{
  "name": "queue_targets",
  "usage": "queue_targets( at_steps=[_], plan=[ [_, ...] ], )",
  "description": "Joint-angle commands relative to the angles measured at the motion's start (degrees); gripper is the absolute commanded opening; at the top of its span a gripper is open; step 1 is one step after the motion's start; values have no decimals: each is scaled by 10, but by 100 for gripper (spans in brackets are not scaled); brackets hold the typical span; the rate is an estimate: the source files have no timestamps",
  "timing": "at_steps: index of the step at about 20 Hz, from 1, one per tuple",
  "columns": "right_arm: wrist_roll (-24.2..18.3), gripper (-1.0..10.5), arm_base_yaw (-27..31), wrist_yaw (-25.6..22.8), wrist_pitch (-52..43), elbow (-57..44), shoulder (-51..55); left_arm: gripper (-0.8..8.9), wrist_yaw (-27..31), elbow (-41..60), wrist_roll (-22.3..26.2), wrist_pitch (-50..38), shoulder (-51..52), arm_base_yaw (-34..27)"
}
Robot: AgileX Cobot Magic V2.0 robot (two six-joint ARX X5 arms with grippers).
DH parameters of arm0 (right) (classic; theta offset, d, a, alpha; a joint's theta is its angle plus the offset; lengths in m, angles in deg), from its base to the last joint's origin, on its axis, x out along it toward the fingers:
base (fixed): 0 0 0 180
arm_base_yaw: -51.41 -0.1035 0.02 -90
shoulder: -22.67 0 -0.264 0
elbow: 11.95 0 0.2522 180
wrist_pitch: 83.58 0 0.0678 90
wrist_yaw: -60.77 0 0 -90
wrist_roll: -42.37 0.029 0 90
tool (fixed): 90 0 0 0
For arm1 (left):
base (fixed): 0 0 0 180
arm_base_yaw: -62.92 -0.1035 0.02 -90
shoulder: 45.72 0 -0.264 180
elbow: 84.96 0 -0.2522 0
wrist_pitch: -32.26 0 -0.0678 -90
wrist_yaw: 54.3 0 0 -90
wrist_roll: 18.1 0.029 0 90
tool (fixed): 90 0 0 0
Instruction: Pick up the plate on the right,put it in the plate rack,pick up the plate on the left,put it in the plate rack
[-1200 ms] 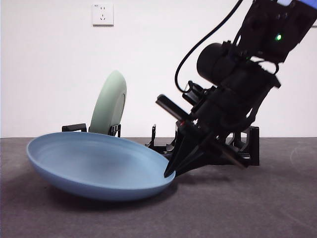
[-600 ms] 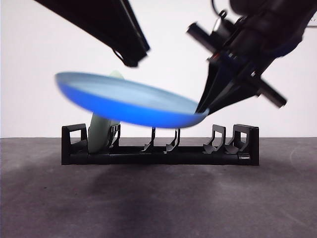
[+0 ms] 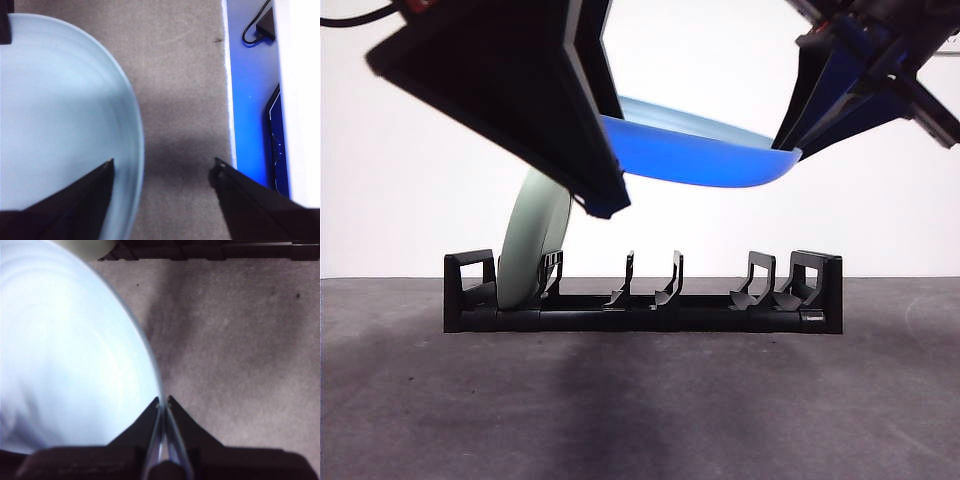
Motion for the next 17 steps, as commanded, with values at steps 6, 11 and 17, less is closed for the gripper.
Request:
queue_targets(
  at_steps=[6,11,17],
  plan=[
    [-11,-16,0,3,21,1,35,-8,1,3,5,0,-1,-1],
    [-15,-13,0,3,26,1,54,-8,1,3,5,0,-1,-1],
    [-15,538,21,2,-17,3,97,-8,0,3,4,-30,-1,-1]
  ],
)
